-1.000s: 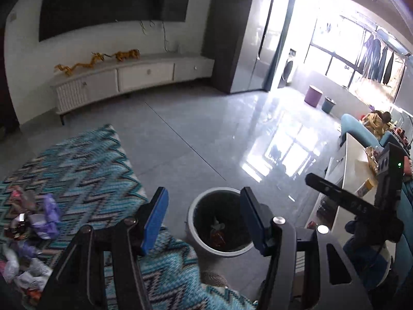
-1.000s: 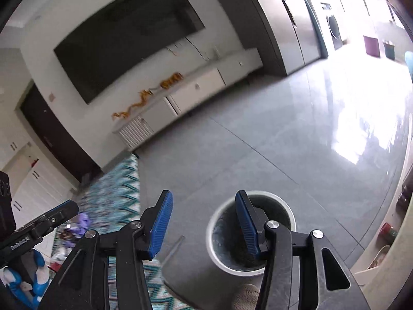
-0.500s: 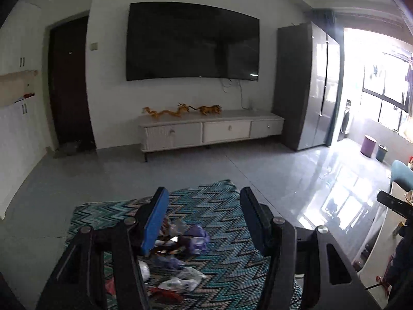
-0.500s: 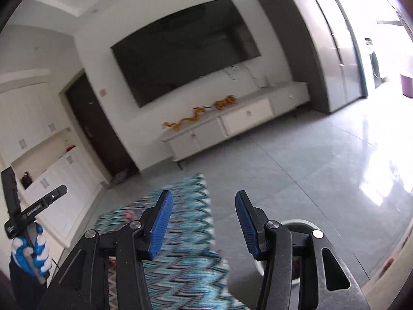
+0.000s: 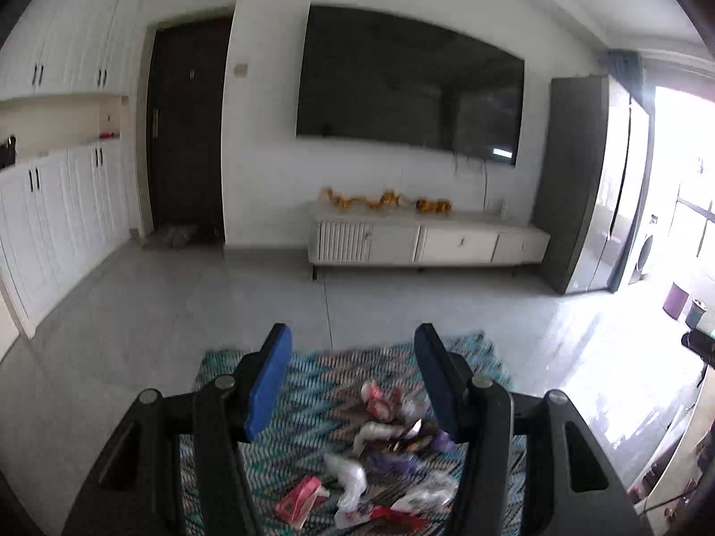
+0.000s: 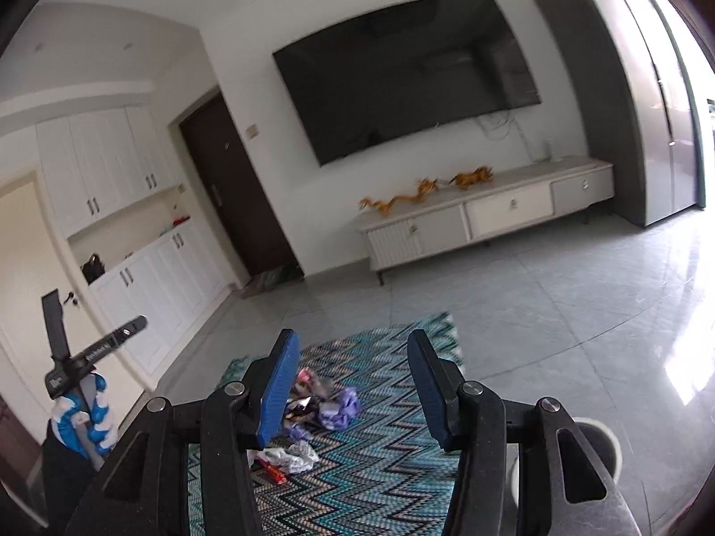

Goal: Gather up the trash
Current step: 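Move both open tools back over the trash on the rug, then grasp the purple bag with the right tool while the left tool grasps the pink box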

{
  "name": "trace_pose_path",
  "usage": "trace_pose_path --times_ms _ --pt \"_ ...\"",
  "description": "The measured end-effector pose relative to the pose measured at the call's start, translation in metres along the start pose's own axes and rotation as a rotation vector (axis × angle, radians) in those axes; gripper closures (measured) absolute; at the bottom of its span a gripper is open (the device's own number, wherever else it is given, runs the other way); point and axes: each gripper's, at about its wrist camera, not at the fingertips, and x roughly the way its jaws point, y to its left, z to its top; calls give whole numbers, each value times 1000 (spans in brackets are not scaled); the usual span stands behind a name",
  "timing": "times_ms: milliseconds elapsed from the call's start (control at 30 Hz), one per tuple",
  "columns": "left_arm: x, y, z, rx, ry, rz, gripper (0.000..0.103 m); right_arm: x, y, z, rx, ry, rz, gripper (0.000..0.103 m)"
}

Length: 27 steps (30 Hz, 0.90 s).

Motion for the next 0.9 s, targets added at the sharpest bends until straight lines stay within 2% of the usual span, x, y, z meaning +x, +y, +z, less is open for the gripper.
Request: trace_pose_path --times_ms 133,200,433,533,767,900 --pt "39 27 -56 -9 121 4 48 48 -3 -11 -14 86 -2 55" --pt "54 41 -84 -27 176 -17 48 74 -7 -18 -19 129 -16 55" --pt "85 66 -160 -18 328 -75 47 169 -18 -44 -17 284 -41 55" --pt "95 64 -175 12 369 -94 47 209 -15 -57 -25 350 -23 55" --pt "122 69 -186 16 413 -137 46 287 -2 -95 -4 511 46 55" --pt "133 63 -191 28 435 -152 46 323 -5 -112 65 570 56 55"
